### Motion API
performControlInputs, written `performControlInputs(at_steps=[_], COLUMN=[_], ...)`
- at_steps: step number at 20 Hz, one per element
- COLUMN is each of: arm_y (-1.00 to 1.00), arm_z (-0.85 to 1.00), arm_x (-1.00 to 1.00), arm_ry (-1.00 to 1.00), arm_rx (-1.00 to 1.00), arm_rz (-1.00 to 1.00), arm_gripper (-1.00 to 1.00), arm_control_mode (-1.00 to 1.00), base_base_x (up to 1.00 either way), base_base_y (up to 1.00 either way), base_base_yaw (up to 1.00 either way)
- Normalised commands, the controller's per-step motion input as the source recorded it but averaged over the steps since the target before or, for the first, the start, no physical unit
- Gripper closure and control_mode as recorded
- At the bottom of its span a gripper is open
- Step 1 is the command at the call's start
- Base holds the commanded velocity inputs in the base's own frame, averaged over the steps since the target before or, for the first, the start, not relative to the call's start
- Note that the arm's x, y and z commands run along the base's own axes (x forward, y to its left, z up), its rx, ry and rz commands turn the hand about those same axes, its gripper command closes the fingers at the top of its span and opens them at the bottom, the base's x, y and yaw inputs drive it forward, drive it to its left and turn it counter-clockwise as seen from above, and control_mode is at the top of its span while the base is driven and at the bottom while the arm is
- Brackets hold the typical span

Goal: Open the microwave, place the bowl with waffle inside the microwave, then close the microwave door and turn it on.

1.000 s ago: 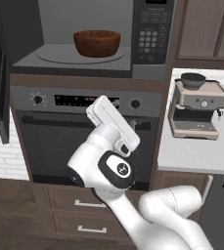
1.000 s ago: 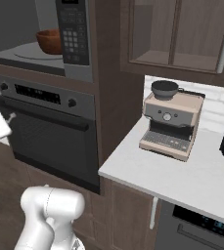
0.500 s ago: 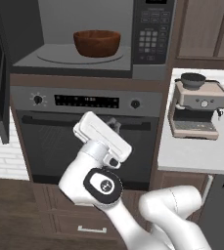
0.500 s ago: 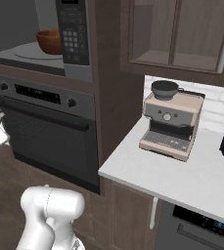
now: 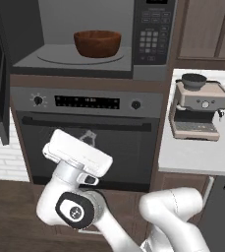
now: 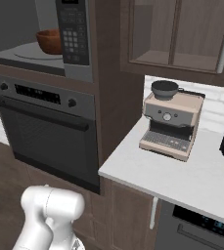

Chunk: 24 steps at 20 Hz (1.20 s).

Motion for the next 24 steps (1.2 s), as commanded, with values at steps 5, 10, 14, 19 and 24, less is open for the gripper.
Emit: performControlInputs(at_steps=[5, 10, 14, 19, 24], arm_y=[0.74, 0.72, 0.63, 0.46, 0.43], arm_z=[-0.03, -0.07, -0.04, -0.01, 0.0], arm_x=[-0.25, -0.12, 0.0, 0.0, 0.0], arm_ry=[-0.24, -0.12, 0.0, 0.0, 0.0], arm_rx=[-0.17, -0.18, -0.1, -0.05, -0.01], arm_rz=[-0.09, -0.09, -0.01, 0.0, 0.0], arm_gripper=[1.0, 1.0, 1.0, 1.0, 1.0], arm_control_mode=[-1.0, -1.0, -1.0, -1.0, -1.0], base_base_x=[0.0, 0.0, 0.0, 0.0, 0.0], base_base_y=[0.0, 0.0, 0.0, 0.0, 0.0], base_base_yaw=[0.0, 0.0, 0.0, 0.0, 0.0])
